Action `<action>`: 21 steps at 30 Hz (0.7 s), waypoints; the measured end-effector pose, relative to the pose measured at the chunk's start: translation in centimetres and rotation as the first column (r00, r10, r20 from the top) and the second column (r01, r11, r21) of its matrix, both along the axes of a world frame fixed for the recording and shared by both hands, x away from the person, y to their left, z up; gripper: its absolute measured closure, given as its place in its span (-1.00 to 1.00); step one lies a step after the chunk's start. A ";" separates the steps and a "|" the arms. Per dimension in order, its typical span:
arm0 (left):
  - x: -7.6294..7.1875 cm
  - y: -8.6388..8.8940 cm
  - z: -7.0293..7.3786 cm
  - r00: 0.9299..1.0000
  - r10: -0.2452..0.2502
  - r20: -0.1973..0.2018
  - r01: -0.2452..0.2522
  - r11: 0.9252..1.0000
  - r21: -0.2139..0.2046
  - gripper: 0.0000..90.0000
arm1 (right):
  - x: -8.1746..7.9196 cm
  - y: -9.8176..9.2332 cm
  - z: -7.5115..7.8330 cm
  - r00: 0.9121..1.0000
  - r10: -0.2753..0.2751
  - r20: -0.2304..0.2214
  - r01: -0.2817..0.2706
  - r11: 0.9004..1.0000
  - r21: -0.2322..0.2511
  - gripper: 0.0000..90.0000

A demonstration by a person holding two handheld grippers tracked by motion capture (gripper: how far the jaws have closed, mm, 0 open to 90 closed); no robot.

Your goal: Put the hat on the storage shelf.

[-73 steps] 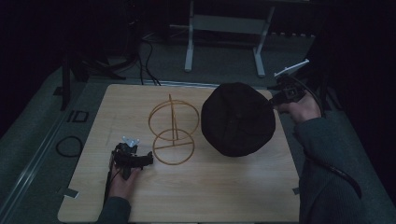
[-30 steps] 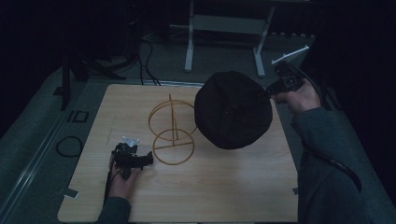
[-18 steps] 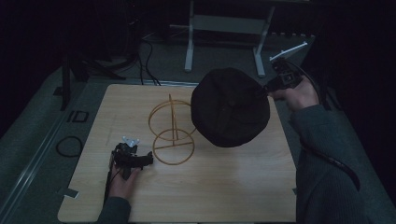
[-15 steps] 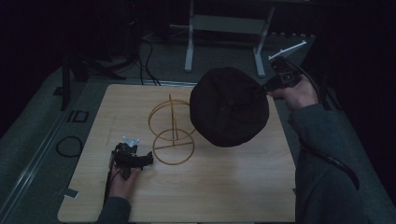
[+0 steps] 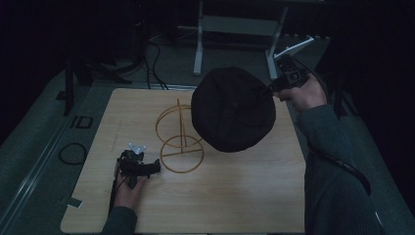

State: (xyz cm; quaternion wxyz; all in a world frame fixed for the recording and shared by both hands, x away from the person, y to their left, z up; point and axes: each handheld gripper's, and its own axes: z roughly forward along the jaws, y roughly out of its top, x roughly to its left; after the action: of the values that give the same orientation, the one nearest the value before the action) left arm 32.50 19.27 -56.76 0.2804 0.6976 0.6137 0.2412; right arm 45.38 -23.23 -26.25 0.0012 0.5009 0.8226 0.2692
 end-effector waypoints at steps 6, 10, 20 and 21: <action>0.0 0.0 0.0 1.000 -0.001 -0.001 0.001 1.000 0.001 -0.97 | 0.1 0.5 0.3 1.000 0.006 0.000 -0.006 1.000 0.006 0.73; 0.0 0.0 0.0 1.000 -0.001 0.000 0.001 1.000 0.001 -0.97 | 0.2 0.8 0.3 1.000 0.008 -0.002 -0.008 1.000 0.003 0.73; 0.0 0.0 0.0 1.000 -0.001 0.000 0.001 1.000 0.001 -0.97 | 0.5 1.7 0.4 1.000 0.017 -0.006 -0.017 1.000 0.014 0.73; 0.0 0.0 0.0 1.000 0.000 0.000 0.000 1.000 0.000 -0.97 | 0.5 1.9 0.4 1.000 0.019 -0.006 -0.019 1.000 0.015 0.73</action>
State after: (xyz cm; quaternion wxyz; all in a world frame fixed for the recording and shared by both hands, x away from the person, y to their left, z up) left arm 32.50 19.27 -56.76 0.2803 0.6977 0.6135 0.2413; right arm 45.88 -21.34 -25.83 -0.0078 0.4939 0.8253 0.2738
